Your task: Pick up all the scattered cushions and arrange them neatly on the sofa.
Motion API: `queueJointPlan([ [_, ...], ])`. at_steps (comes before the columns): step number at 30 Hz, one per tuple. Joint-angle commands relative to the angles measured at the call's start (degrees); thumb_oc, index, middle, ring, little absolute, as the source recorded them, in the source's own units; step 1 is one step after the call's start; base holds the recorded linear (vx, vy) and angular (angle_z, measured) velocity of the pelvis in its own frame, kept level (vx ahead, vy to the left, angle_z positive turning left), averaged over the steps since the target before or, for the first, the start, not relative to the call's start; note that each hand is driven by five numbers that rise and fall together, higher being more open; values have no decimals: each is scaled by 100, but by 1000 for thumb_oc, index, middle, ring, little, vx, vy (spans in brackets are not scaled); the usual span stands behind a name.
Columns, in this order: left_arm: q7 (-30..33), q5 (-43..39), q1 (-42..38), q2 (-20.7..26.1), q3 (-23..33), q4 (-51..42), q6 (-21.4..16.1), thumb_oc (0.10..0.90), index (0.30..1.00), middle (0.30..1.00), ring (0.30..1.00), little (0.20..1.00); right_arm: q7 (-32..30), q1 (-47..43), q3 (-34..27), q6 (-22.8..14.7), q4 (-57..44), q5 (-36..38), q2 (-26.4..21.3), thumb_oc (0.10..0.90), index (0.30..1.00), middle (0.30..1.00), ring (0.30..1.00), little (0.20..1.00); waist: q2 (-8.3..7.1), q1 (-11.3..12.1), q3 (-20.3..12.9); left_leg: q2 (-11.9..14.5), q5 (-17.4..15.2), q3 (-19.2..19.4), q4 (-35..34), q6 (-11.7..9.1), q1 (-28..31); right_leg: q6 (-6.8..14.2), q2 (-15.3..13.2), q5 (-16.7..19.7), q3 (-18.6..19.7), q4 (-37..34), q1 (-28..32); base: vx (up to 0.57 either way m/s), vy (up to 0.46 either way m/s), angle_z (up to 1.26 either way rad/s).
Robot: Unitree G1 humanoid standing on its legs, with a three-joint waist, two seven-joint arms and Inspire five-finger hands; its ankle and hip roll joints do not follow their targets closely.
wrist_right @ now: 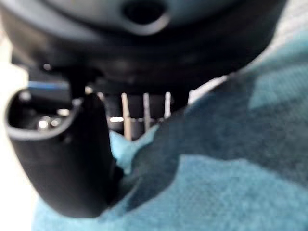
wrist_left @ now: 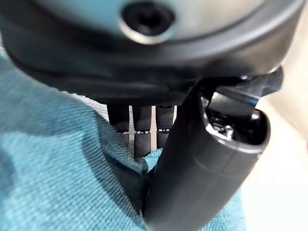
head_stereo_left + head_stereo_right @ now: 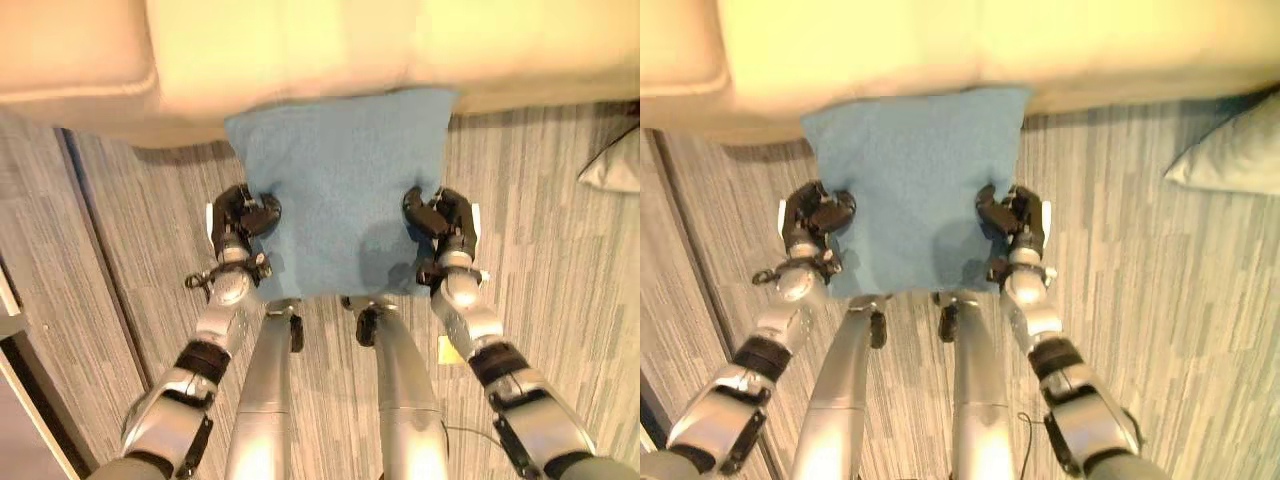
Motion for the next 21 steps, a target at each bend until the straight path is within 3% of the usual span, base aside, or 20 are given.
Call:
queueJointPlan([
  [1,-865,334,-114,-590,-491,-696,-828,400,300,300,300,300,667,-72,168,-944,-903,-329,514,400,300,300,300,300,200,-10,-926,20,-1028,-445,234,-200,508,743,-195,29,-11,-800,777,21,-58,13],
  [4,-976,302,252,-591,-498,-868,-830,400,300,300,300,300,745,385,103,-930,-1070,-324,545,400,300,300,300,300,147,-21,-960,-2,-759,-466,-150,-204,994,718,-210,273,-89,-1226,1274,-26,-68,15],
  [5,-1050,367,526,-516,-488,-1043,-825,400,300,300,300,300,826,754,-11,-944,-1227,-318,532,400,300,300,300,300,97,-25,-1068,26,-717,-509,-476,-228,1526,748,-209,304,-137,-1552,1798,98,-57,17],
  [9,-1184,498,1022,-332,-484,-1207,-793,400,300,300,300,300,983,1415,-156,-934,-1629,-427,387,400,300,300,300,300,36,-26,-1278,118,-651,-471,-1081,-292,2769,757,-130,311,-215,-2220,3084,134,-73,2],
  [13,-1247,539,1244,-247,-420,-1266,-778,400,300,300,300,300,1004,1617,-226,-901,-1787,-621,263,400,300,300,300,300,5,-37,-1393,159,-629,-453,-1216,-324,3161,743,-75,319,-246,-2477,3553,139,-59,-3],
  [14,-1327,543,1544,-212,-354,-1283,-750,400,300,300,300,300,1022,1924,-410,-854,-1965,-901,125,400,300,300,300,300,-56,-22,-1586,266,-719,-376,-1302,-370,3677,721,44,277,-250,-2847,4207,202,-78,-6],
  [19,-1352,600,1789,-229,-368,-1180,-688,400,300,300,300,300,992,2156,-603,-819,-2080,-982,60,400,300,300,300,300,-184,-14,-1710,339,-659,-298,-1058,-468,3889,724,125,326,-253,-3260,4897,128,-14,-5],
  [20,-1396,512,1912,-283,-394,-1134,-666,400,300,300,300,300,1019,2207,-627,-801,-2115,-1008,54,400,300,300,300,300,-205,53,-1778,159,-714,-428,-1191,-416,3921,750,169,363,-188,-3413,5050,120,49,-6],
  [21,-1397,512,1916,-284,-396,-1134,-667,400,300,300,300,300,1019,2214,-627,-800,-2118,-1008,54,400,300,300,300,300,-209,57,-1771,156,-710,-425,-1210,-413,3945,752,166,365,-186,-3425,5070,173,42,-2],
])
